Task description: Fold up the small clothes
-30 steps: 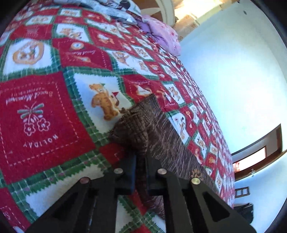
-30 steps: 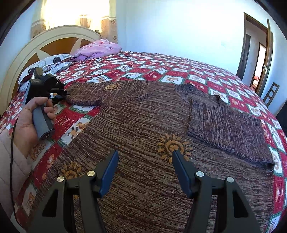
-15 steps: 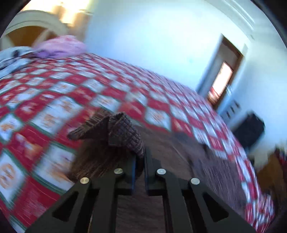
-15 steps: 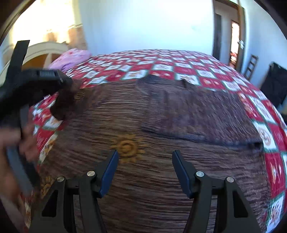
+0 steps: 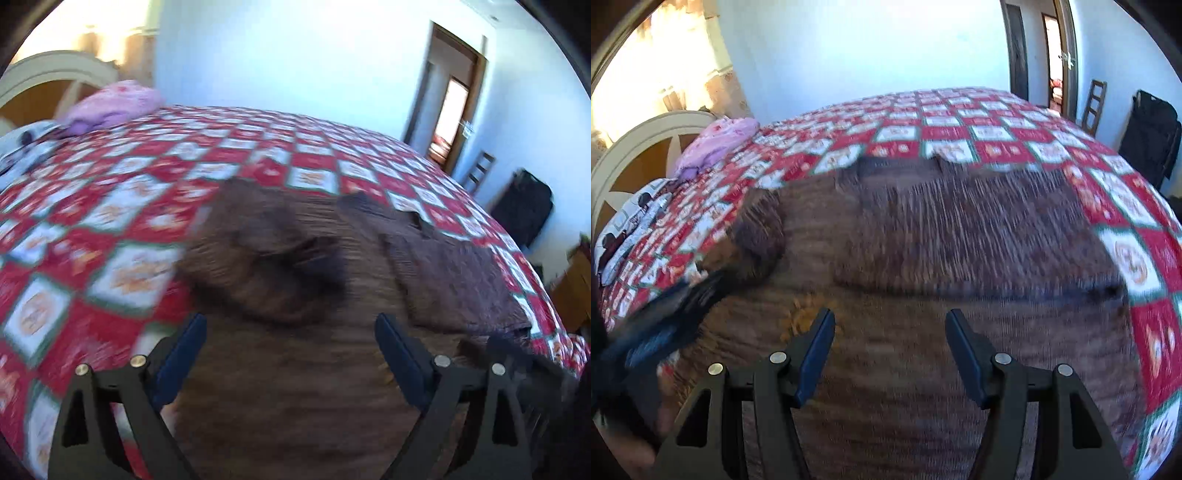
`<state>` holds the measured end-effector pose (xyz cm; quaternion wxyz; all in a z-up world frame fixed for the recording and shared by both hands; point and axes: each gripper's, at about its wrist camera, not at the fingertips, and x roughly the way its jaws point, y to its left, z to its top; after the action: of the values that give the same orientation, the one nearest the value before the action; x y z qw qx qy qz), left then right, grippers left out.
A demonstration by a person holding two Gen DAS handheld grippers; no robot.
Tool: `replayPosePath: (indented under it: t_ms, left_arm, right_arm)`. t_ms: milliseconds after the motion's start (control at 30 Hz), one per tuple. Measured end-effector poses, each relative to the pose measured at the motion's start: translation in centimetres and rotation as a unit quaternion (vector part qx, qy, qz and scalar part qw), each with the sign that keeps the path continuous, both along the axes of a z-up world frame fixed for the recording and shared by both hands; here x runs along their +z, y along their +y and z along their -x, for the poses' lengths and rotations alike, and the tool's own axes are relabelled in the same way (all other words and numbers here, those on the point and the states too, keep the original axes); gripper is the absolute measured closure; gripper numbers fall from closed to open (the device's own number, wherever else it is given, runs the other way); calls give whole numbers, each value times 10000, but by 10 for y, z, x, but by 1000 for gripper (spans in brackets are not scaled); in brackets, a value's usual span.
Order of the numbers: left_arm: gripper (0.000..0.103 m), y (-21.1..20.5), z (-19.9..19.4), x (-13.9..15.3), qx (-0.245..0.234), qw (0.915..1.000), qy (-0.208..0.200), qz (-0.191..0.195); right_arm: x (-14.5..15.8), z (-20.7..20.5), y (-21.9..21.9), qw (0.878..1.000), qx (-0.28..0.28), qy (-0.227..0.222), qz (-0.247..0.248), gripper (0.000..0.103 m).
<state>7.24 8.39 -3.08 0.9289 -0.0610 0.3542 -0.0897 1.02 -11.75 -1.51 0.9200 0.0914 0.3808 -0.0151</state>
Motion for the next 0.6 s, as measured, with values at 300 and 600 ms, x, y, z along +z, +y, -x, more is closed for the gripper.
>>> replayPosePath:
  t_ms: [300, 600]
  left_arm:
    - [3, 45, 26, -43, 1066, 9928, -24, 539]
    - [0, 37, 29, -45, 996, 9948, -33, 226]
  right_arm:
    - [34, -70, 102, 9798, 1812, -617, 570, 40]
    - [-29, -142, 178, 9557, 2250, 225, 1883, 75]
